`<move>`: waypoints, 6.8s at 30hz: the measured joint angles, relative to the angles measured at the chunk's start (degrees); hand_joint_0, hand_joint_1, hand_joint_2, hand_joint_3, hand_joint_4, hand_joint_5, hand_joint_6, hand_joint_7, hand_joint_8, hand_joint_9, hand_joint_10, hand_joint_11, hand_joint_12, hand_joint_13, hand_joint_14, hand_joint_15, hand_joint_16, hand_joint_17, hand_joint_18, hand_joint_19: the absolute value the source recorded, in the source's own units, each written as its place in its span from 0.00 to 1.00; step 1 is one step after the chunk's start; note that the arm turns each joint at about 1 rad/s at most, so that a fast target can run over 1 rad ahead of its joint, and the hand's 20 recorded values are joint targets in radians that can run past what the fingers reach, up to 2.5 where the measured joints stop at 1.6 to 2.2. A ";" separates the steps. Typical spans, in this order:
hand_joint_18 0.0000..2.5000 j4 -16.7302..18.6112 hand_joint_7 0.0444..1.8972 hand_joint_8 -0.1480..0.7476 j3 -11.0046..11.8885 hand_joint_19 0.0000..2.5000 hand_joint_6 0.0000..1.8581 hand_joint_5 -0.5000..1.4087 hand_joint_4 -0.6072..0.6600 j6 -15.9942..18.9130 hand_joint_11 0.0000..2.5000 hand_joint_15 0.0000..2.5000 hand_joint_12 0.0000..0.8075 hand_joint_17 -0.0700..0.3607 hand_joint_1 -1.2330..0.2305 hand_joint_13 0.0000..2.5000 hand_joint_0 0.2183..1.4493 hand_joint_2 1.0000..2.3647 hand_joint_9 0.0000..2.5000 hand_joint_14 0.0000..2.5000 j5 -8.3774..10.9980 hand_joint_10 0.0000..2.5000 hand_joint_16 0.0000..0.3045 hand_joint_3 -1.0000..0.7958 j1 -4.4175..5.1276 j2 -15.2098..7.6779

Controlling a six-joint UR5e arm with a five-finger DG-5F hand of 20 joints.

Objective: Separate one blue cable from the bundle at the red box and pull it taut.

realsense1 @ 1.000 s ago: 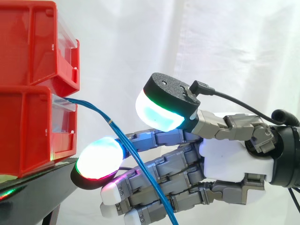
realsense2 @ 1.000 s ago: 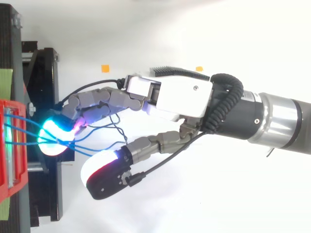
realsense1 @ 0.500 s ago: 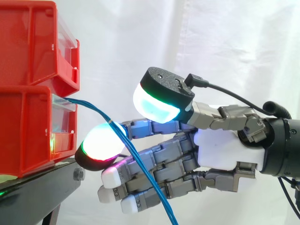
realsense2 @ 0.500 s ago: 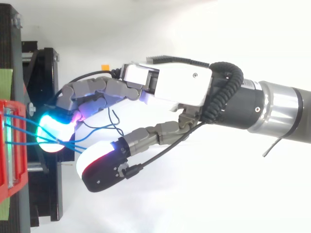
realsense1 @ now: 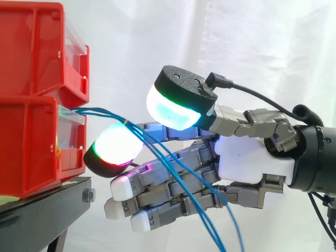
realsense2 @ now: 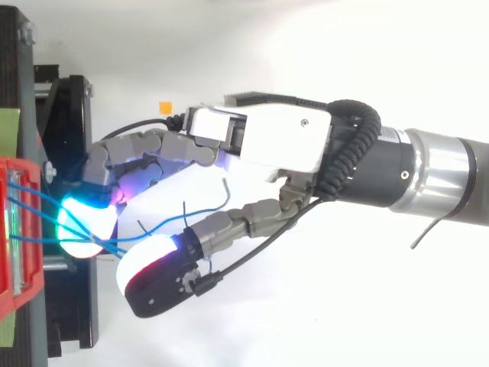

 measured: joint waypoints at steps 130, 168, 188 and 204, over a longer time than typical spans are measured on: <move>0.33 -2.51 0.64 0.57 0.05 0.21 0.45 0.17 0.51 4.99 0.35 0.20 0.52 0.42 0.35 0.34 0.39 0.00 0.39 0.01 -2.76 0.01 0.16 0.32 -1.32 0.00; 0.34 -2.54 0.67 0.57 0.05 0.23 0.41 0.19 0.52 5.11 0.31 0.20 0.52 0.44 0.41 0.35 0.35 0.01 0.39 0.01 -2.73 0.01 0.17 0.33 -1.34 0.00; 0.34 -2.54 0.65 0.57 0.05 0.23 0.41 0.17 0.62 5.02 0.35 0.21 0.54 0.45 0.31 0.33 0.36 0.02 0.35 0.01 -2.73 0.01 0.18 0.49 -1.26 -0.01; 0.31 -2.54 0.64 0.56 0.05 0.24 0.46 0.14 0.62 5.18 0.39 0.22 0.53 0.44 0.20 0.32 0.52 0.01 0.32 0.01 -2.73 0.01 0.18 0.33 -1.26 -0.01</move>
